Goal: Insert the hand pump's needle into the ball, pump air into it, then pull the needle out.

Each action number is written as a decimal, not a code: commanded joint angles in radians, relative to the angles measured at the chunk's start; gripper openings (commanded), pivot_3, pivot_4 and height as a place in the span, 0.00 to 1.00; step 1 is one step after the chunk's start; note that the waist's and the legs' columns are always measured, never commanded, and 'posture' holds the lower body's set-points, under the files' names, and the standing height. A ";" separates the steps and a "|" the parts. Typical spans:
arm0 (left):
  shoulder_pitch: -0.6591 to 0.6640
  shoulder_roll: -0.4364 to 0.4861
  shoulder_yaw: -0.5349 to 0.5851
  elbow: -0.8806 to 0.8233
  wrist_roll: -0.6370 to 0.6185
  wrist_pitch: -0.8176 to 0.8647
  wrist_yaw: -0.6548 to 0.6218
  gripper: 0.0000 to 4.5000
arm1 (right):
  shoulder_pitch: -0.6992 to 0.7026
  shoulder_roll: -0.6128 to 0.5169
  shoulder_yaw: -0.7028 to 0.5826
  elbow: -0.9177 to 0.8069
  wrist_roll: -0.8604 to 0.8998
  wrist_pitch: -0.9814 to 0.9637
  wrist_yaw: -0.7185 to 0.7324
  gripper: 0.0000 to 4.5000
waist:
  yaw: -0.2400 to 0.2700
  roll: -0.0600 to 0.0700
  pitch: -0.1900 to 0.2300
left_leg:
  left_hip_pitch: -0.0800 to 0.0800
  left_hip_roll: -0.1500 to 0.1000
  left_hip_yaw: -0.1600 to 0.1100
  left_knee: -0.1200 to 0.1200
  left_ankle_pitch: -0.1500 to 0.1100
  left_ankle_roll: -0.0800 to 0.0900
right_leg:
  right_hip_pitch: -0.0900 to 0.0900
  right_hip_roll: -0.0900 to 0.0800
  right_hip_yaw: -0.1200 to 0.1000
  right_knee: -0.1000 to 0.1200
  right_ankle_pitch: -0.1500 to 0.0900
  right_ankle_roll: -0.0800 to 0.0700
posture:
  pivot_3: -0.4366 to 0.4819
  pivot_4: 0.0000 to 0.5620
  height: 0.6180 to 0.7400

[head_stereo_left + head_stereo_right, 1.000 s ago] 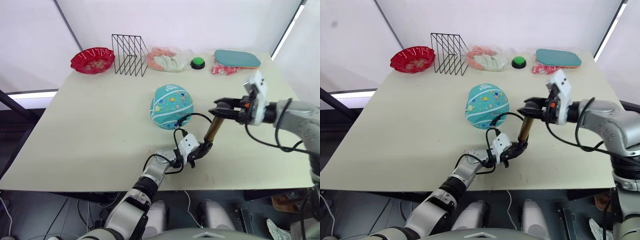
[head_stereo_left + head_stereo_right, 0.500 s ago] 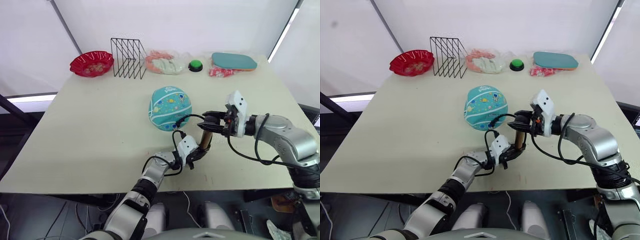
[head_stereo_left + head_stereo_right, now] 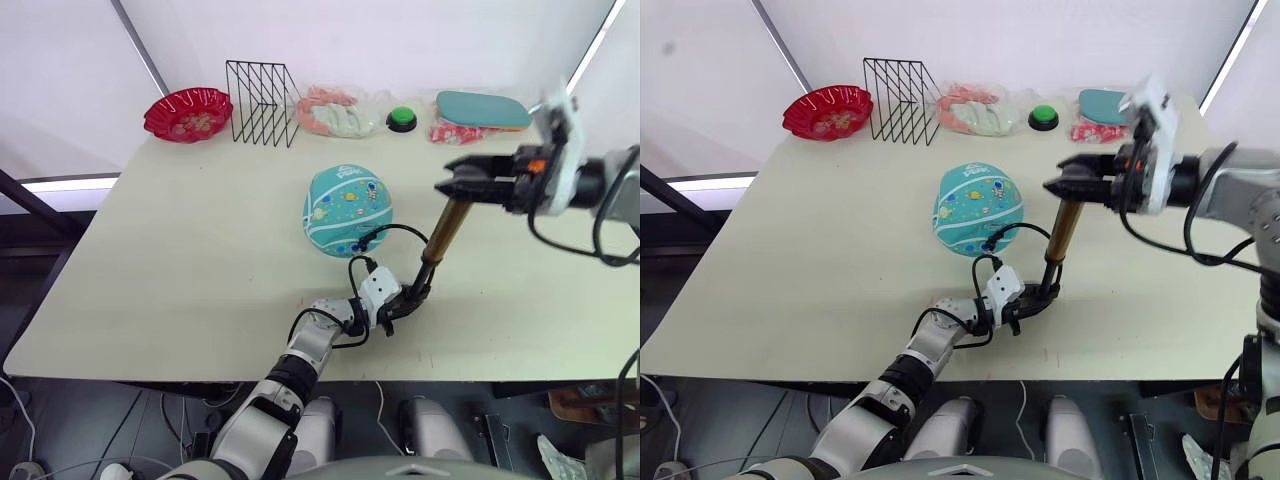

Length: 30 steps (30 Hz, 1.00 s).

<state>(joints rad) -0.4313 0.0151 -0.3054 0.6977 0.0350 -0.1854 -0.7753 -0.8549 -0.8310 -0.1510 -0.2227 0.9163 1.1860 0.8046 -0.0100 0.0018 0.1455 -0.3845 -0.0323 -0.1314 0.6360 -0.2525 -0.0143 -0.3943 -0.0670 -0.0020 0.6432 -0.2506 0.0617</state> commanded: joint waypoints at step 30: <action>0.060 0.028 -0.008 0.040 0.021 0.046 0.002 0.23 | 0.380 0.104 0.178 -0.027 -0.266 -0.338 0.077 0.44 | -0.008 -0.012 -0.024 | 0.022 0.003 0.001 -0.005 0.000 0.000 | 0.019 0.003 0.001 -0.001 -0.005 0.006 | 0.48 0.27 1.00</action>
<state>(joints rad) -0.4072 0.0303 -0.3121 0.6932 0.0560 -0.1676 -0.7550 -0.4586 -0.6868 0.0862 -0.2180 0.6065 0.7577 0.8864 -0.0185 -0.0099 0.1220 -0.3634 -0.0289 -0.1310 0.6315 -0.2530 -0.0147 -0.3761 -0.0637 -0.0010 0.6425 -0.2555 0.0676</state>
